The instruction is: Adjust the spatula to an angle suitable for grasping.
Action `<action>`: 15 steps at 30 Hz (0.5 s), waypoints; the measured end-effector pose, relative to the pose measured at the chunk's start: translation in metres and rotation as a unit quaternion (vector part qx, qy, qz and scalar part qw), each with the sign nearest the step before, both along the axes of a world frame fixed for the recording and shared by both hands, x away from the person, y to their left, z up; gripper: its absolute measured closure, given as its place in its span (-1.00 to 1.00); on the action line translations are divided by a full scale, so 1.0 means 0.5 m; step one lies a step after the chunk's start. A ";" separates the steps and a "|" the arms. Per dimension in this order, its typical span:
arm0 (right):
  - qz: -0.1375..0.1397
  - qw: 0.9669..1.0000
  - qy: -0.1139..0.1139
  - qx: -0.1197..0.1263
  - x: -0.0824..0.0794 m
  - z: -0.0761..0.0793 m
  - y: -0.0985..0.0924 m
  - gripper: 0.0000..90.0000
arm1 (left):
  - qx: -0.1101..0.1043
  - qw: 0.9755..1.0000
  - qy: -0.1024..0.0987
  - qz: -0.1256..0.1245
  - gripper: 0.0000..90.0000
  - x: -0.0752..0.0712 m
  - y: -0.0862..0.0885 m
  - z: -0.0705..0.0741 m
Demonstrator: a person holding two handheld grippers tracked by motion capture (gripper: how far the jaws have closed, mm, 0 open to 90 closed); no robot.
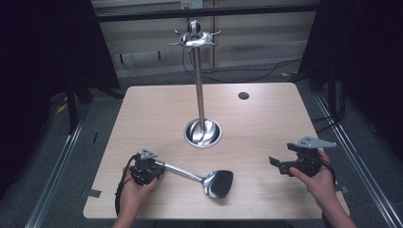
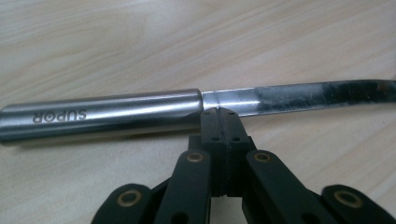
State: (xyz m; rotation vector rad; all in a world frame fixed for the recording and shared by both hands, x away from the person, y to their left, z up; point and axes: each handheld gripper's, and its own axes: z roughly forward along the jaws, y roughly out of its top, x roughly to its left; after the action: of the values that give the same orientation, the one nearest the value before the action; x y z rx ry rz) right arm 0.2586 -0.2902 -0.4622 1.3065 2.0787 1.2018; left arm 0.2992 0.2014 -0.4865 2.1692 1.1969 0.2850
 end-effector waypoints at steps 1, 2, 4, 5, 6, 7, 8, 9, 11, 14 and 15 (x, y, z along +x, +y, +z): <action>0.000 1.000 0.000 0.000 0.000 0.000 0.000 -0.86 | 0.000 1.000 0.000 0.000 1.00 0.000 0.000 0.000; -0.003 1.000 0.001 0.001 -0.002 0.001 -0.002 -0.86 | 0.002 1.000 -0.006 0.001 1.00 0.007 -0.002 -0.002; -0.004 1.000 0.000 0.003 -0.002 0.000 -0.004 -0.86 | 0.001 1.000 -0.007 0.004 1.00 0.012 -0.004 -0.003; -0.004 1.000 0.000 0.003 -0.002 0.000 -0.004 -0.86 | 0.001 1.000 -0.007 0.004 1.00 0.012 -0.004 -0.003; -0.004 1.000 0.001 0.001 -0.003 0.000 -0.005 -0.86 | 0.002 1.000 -0.009 0.007 1.00 0.017 -0.005 -0.002; -0.004 1.000 0.001 0.001 -0.003 0.000 -0.005 -0.86 | 0.002 1.000 -0.009 0.007 1.00 0.017 -0.005 -0.002; -0.005 1.000 0.001 0.003 -0.003 -0.001 -0.005 -0.86 | -0.003 1.000 -0.011 0.011 1.00 0.022 -0.005 -0.003; -0.005 1.000 0.001 0.003 -0.003 -0.001 -0.005 -0.86 | -0.003 1.000 -0.011 0.011 1.00 0.022 -0.005 -0.003; -0.004 1.000 0.000 0.003 -0.003 -0.001 -0.005 -0.86 | -0.011 1.000 -0.011 0.018 1.00 0.026 -0.008 -0.003; -0.003 1.000 0.001 0.004 -0.003 0.000 -0.003 -0.86 | -0.004 1.000 -0.011 0.021 1.00 0.035 -0.012 -0.002; -0.003 1.000 0.001 0.004 -0.003 0.000 -0.003 -0.86 | -0.004 1.000 -0.011 0.021 1.00 0.035 -0.012 -0.002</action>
State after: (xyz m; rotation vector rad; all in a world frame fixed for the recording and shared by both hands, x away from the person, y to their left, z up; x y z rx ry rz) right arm 0.2570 -0.2917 -0.4622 1.3162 2.0715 1.2081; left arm 0.3166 0.1952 -0.4877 2.1307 1.2301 0.3199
